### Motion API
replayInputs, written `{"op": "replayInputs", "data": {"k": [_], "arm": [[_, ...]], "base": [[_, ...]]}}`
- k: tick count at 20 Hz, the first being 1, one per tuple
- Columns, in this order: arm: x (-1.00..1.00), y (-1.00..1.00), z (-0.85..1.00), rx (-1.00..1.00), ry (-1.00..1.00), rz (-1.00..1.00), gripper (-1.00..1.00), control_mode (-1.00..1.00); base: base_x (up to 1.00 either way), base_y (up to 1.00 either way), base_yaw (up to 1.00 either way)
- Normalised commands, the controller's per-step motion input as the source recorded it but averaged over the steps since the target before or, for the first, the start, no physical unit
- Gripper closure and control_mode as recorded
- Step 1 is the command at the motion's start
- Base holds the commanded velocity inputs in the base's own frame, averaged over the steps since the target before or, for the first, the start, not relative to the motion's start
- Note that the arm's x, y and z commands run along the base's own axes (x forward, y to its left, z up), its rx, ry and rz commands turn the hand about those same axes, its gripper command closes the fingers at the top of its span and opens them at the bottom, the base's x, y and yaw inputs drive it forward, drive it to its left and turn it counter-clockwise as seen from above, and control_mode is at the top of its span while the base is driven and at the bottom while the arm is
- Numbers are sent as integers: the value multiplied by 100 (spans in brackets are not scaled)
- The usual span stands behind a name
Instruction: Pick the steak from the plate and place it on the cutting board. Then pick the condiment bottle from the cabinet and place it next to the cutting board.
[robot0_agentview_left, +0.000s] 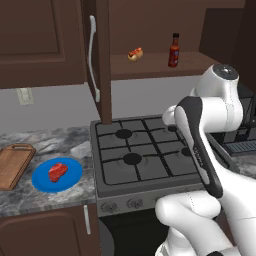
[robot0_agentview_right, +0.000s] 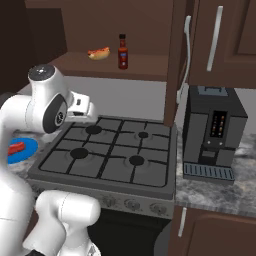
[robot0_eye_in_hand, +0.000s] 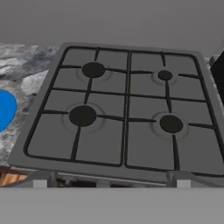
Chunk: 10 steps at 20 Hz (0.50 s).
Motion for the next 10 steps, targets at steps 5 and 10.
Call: {"op": "replayInputs", "data": {"k": [5,10], "arm": [[-26,0,11,0,-5,0,-100,-100],[-20,-1,13,0,-4,0,-100,-100]], "base": [[0,0,0],[0,0,0]]}}
